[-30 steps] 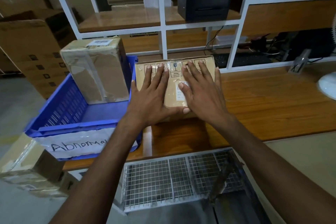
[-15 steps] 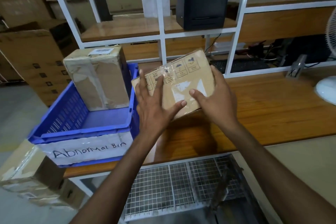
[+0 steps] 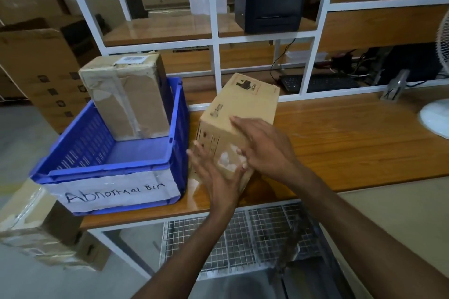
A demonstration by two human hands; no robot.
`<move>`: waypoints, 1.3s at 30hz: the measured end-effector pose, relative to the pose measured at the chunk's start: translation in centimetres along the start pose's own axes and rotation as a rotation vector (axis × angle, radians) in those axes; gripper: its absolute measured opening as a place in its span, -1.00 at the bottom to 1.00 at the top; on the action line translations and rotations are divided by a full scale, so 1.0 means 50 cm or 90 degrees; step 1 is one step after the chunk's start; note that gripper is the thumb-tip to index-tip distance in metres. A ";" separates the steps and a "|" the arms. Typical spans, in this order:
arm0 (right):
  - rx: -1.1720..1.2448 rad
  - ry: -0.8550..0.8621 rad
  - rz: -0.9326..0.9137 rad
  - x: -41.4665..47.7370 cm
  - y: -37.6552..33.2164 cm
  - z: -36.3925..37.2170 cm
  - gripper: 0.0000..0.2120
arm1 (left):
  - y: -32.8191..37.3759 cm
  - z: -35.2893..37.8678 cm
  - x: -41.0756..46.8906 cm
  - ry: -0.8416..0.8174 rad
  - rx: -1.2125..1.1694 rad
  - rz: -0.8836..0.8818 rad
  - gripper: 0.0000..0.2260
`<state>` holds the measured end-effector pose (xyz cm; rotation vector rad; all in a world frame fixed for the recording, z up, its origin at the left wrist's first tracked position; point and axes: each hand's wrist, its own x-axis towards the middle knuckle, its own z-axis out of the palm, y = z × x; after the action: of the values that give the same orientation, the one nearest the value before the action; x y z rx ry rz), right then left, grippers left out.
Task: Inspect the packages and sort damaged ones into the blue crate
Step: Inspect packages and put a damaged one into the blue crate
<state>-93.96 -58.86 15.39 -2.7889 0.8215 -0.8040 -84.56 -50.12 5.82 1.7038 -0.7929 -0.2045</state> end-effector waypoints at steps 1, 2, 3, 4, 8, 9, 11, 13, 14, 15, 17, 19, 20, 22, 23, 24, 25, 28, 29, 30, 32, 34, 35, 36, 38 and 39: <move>-0.005 -0.015 -0.033 -0.006 -0.002 0.014 -0.27 | 0.000 0.006 0.002 -0.008 0.016 0.038 0.03; -0.008 -0.019 -0.069 -0.012 -0.004 0.031 -0.30 | -0.001 0.012 0.008 -0.015 0.037 0.061 -0.03; -0.007 -0.013 -0.093 -0.016 -0.005 0.045 -0.34 | 0.003 0.016 0.014 -0.020 0.052 0.068 -0.06; -0.002 0.000 -0.100 -0.018 -0.006 0.055 -0.36 | 0.007 0.018 0.019 -0.023 0.063 0.067 -0.06; 0.011 0.022 -0.104 -0.009 -0.010 0.067 -0.42 | 0.006 -0.017 0.027 0.002 0.200 0.089 -0.06; 0.018 0.021 -0.099 -0.008 -0.010 0.066 -0.43 | 0.005 -0.035 0.034 -0.008 0.249 0.094 -0.03; 0.040 0.013 -0.072 -0.004 -0.011 0.058 -0.45 | 0.007 -0.073 0.061 -0.056 0.340 0.133 0.04; 0.046 -0.008 -0.027 0.009 -0.011 0.044 -0.41 | 0.021 -0.108 0.102 -0.105 0.451 0.218 0.07; 0.031 -0.026 -0.006 0.020 -0.009 0.039 -0.35 | 0.033 -0.122 0.127 -0.136 0.496 0.260 0.08; 0.004 -0.052 0.009 0.032 -0.005 0.037 -0.27 | 0.046 -0.133 0.154 -0.171 0.529 0.295 0.10; -0.060 -0.114 0.022 0.054 0.005 0.039 -0.11 | 0.071 -0.144 0.208 -0.239 0.595 0.345 0.12; -0.089 -0.165 0.028 0.063 0.014 0.047 -0.05 | 0.091 -0.144 0.249 -0.305 0.665 0.371 0.13; -0.085 -0.172 0.034 0.063 0.017 0.051 -0.04 | 0.094 -0.142 0.263 -0.335 0.688 0.380 0.11; -0.070 -0.156 0.047 0.061 0.022 0.055 -0.05 | 0.096 -0.134 0.274 -0.370 0.696 0.378 0.07; -0.068 -0.148 0.048 0.063 0.023 0.053 -0.06 | 0.096 -0.132 0.275 -0.375 0.693 0.372 0.05; -0.069 -0.146 0.047 0.067 0.023 0.051 -0.06 | 0.096 -0.132 0.276 -0.375 0.690 0.368 0.05; -0.073 -0.150 0.047 0.072 0.022 0.047 -0.07 | 0.095 -0.132 0.279 -0.377 0.688 0.363 0.05; -0.075 -0.186 0.049 0.082 0.015 0.037 -0.08 | 0.087 -0.137 0.283 -0.406 0.678 0.336 0.08; -0.066 -0.192 0.053 0.082 0.014 0.037 -0.09 | 0.084 -0.138 0.282 -0.411 0.666 0.328 0.09; -0.051 -0.192 0.062 0.081 0.015 0.039 -0.10 | 0.080 -0.138 0.280 -0.406 0.646 0.320 0.09; -0.014 -0.184 0.082 0.082 0.020 0.047 -0.11 | 0.074 -0.139 0.276 -0.385 0.597 0.299 0.07; 0.020 -0.178 0.099 0.079 0.024 0.055 -0.10 | 0.066 -0.143 0.273 -0.377 0.556 0.287 0.05; 0.044 -0.169 0.110 0.073 0.025 0.060 -0.11 | 0.062 -0.145 0.272 -0.374 0.539 0.288 0.05; 0.076 -0.155 0.128 0.064 0.025 0.067 -0.11 | 0.056 -0.147 0.271 -0.363 0.522 0.290 0.04; 0.158 -0.121 0.182 0.046 0.021 0.076 -0.13 | 0.054 -0.149 0.267 -0.329 0.484 0.286 -0.01; 0.208 -0.110 0.213 0.039 0.019 0.081 -0.13 | 0.060 -0.152 0.263 -0.324 0.475 0.279 -0.04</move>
<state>-90.90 -60.83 12.60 -2.3141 0.9877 -0.5713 -71.82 -52.22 14.37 2.1303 -1.7613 -0.0296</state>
